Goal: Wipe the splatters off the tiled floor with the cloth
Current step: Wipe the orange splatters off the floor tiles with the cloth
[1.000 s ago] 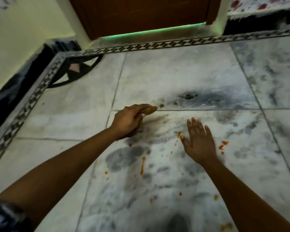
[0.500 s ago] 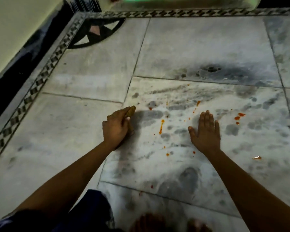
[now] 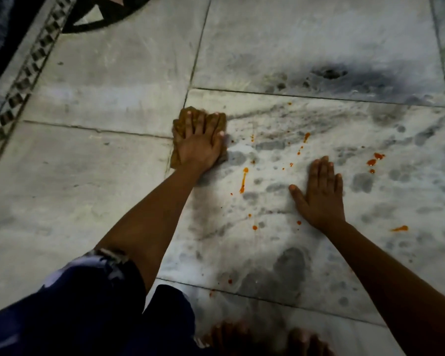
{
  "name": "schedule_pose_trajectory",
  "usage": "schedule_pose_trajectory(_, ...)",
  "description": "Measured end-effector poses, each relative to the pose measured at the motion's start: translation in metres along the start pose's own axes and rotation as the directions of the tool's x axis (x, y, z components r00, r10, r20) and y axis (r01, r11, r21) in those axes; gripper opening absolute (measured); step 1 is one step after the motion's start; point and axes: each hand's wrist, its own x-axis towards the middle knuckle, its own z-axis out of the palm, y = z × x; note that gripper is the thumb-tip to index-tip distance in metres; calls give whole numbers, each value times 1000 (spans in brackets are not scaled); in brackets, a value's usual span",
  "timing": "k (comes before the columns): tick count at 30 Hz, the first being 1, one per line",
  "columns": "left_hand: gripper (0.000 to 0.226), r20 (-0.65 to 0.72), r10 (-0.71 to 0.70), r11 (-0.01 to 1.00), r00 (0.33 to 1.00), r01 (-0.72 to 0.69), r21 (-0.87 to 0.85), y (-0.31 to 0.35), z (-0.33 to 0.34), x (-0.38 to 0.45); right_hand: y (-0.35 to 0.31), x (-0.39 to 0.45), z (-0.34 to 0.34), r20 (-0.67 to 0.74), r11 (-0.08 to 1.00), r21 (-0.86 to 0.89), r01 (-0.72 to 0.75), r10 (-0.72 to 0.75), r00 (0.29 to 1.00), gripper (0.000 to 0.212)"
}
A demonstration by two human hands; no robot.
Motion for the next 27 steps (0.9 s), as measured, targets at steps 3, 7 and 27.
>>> schedule_pose_trajectory(3, 54, -66, 182, 983, 981, -181, 26, -2, 11, -40, 1, 2, 0, -9, 1000, -5, -3, 3, 1000, 97)
schedule_pose_trajectory(7, 53, -89, 260, 966, 961, -259, 17, -49, 22, -98, 4, 3, 5, -16, 1000, -1, -2, 2, 1000, 95)
schedule_pose_trajectory(27, 52, -127, 66, 998, 990, -67, -6, -7, 15, -25, 3, 3, 8, -91, 999, -25, 23, -25, 996, 86)
